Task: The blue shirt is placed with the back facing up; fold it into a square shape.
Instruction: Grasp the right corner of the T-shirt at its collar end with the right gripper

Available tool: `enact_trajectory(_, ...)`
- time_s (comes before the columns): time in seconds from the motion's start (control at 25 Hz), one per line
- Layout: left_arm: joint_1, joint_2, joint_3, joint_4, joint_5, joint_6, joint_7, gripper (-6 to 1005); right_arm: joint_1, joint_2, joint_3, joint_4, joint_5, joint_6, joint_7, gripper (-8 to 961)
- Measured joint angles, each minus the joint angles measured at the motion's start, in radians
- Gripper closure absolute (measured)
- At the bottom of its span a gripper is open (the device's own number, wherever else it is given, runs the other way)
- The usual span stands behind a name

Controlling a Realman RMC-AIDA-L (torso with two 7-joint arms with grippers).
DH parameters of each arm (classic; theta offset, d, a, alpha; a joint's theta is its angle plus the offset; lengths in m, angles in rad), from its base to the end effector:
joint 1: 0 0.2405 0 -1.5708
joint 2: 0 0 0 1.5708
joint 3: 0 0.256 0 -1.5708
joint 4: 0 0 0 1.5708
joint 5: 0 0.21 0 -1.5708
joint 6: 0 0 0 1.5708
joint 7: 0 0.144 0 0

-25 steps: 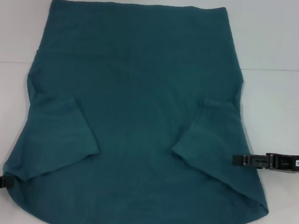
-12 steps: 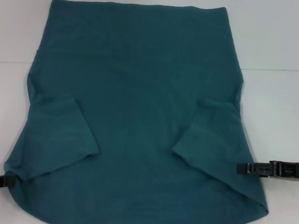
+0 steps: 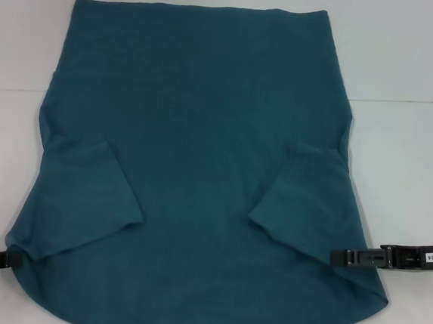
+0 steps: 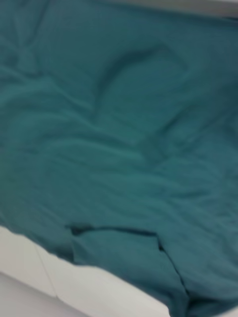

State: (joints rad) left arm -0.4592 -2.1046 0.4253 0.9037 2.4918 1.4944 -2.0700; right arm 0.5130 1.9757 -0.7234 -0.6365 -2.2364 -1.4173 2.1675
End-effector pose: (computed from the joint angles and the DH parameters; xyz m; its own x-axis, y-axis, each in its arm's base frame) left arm -0.3449 0.3062 0.0448 0.3446 0.8497 0.3992 0.9368 -0.2839 -0.2044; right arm 0.3251 0.3305 0.0238 0.3017 -0.8921 -0.3364 -0.9523 -0.2991 -0.0606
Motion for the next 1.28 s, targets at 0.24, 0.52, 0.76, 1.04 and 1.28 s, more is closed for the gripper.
enact_trajectory(0.24, -0.003, -0.002, 0.0, -0.002, -0.001, -0.007, 0.0, 962, -0.001, 0.0, 0.031, -0.024, 0.002, -0.088, -0.01, 27)
enact_trajectory(0.52, -0.008, -0.003, 0.001, -0.021, -0.001, -0.022, 0.002, 960, -0.026, -0.017, 0.049, -0.025, -0.009, -0.123, 0.008, 27)
enact_trajectory(0.76, -0.011, -0.003, 0.003, -0.025, -0.001, -0.025, 0.002, 958, -0.039, -0.022, 0.052, -0.019, -0.053, -0.119, 0.019, 27)
enact_trajectory(1.04, -0.012, -0.003, 0.001, -0.025, -0.003, -0.026, 0.002, 957, -0.043, -0.021, 0.051, -0.016, -0.061, -0.125, 0.02, 27)
enact_trajectory(1.28, -0.012, -0.003, 0.001, -0.025, -0.004, -0.025, 0.002, 955, -0.047, -0.02, 0.052, -0.015, -0.062, -0.148, 0.013, 27)
